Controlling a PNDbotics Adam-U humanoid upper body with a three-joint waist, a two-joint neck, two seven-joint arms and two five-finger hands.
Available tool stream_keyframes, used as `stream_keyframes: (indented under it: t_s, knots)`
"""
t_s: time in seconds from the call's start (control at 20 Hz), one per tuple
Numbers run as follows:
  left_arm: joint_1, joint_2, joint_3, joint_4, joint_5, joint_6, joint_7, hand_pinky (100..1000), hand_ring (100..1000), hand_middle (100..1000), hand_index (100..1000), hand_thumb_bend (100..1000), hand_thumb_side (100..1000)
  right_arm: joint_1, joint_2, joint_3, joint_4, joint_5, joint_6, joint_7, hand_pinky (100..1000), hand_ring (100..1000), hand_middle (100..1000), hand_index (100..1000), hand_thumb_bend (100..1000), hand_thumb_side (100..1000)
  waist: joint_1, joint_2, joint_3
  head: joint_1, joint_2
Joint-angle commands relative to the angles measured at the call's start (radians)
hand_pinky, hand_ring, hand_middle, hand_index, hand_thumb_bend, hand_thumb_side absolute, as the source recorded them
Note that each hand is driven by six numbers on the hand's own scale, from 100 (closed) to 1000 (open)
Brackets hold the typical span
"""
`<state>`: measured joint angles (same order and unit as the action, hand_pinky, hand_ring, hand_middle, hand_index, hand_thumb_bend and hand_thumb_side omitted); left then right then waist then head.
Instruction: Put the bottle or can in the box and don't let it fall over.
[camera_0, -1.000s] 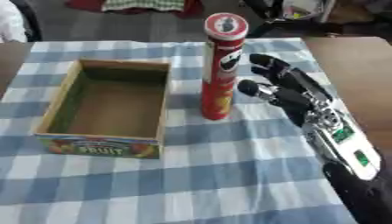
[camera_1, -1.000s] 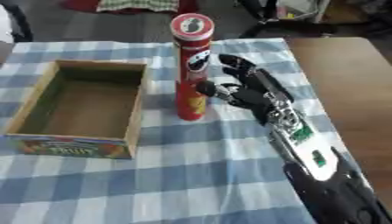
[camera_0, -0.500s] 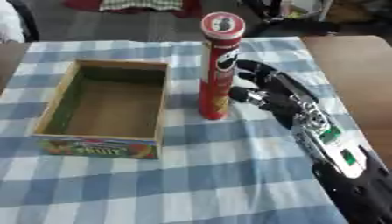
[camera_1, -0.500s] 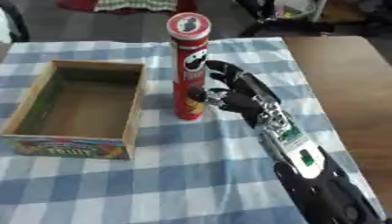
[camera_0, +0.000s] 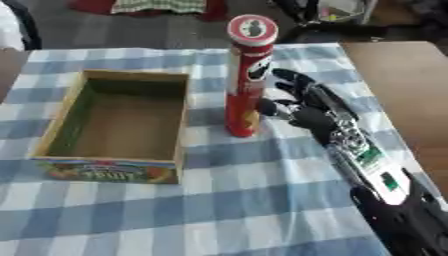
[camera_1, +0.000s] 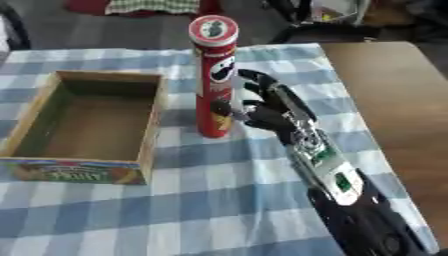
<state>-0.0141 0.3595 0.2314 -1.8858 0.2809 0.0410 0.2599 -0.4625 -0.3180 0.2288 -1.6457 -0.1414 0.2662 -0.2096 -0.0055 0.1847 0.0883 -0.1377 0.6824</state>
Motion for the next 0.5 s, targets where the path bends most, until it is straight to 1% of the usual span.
stream_keyframes:
  t_s: [0.05,0.25,0.5]
  knots:
    - [-0.007,0.016,0.000,-0.010,-0.001,-0.001,-0.004,1000,891,871,796,419,588,-0.008,0.002,0.001,-0.041,0.055,0.030,-0.066,872,1000,979,890,1000,412,0.003,-0.008,0.001,-0.007,-0.014]
    - [-0.007,0.017,-0.001,-0.010,-0.001,-0.001,-0.006,1000,891,871,796,418,589,-0.029,0.009,0.012,-0.028,0.068,0.058,-0.084,873,1000,979,890,1000,417,0.004,-0.008,0.001,-0.012,-0.016]
    - [-0.009,0.017,-0.003,-0.010,0.000,-0.001,-0.009,1000,892,871,796,417,590,-0.083,0.022,0.027,0.040,0.059,0.071,-0.077,875,1000,981,891,1000,424,0.007,-0.006,0.004,-0.020,-0.018]
